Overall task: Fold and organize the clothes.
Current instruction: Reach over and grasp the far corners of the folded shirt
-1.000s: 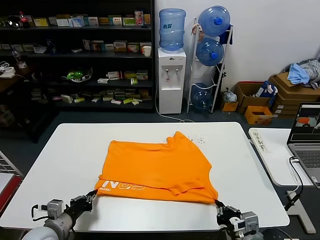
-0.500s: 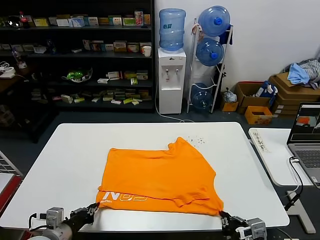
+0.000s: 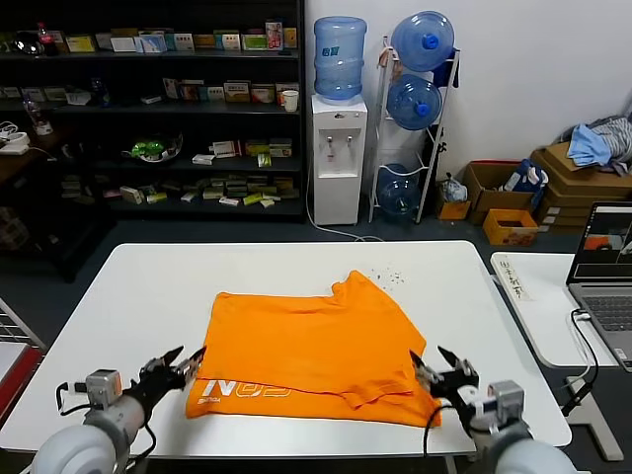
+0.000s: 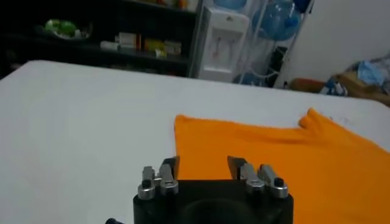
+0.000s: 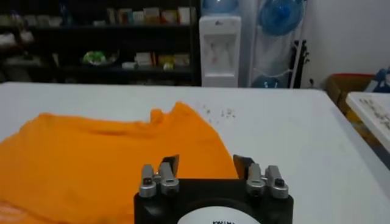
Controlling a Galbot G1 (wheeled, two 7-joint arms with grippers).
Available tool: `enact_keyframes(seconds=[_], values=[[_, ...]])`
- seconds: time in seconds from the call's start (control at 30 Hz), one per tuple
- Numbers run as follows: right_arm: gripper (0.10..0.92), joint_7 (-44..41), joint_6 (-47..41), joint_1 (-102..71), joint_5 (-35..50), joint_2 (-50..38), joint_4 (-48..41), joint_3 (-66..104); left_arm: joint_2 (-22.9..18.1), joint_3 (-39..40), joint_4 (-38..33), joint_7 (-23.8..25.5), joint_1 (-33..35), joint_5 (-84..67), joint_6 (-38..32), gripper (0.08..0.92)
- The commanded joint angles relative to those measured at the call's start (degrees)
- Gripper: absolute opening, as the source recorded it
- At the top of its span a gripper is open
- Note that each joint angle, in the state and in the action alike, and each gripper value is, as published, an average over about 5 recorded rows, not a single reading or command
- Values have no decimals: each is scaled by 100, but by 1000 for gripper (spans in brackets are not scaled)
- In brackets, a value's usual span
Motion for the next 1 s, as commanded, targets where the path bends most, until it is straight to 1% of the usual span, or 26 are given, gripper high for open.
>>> enact_keyframes(seconds=[0.03, 0.13, 0.2, 0.33, 0.47, 0.7, 1.0], values=[[783, -88, 96, 3004, 45, 986, -1833, -1224, -1134, 861, 1634, 544, -2358, 553, -249, 694], [817, 75, -163, 3840, 345, 1392, -2601, -1720, -1207, 1200, 2152, 579, -2845, 429, -163, 774], [821, 148, -359, 4170, 513, 1655, -3080, -1978, -1224, 1389, 2468, 636, -3081, 327, -94, 807], [822, 121, -626, 4530, 596, 2142, -3973, -2265, -1333, 1633, 3063, 862, -3404, 285, -25, 822], [823, -119, -682, 4700, 392, 2463, -4619, -2326, -1517, 1747, 3555, 1006, -3649, 301, -5, 823], [823, -547, -643, 4741, -8, 2663, -5249, -2301, -1697, 1972, 3913, 1111, -3782, 440, 11, 823], [823, -749, -603, 4660, -185, 2728, -5567, -2231, -1818, 2116, 4020, 1129, -3852, 539, 32, 823]])
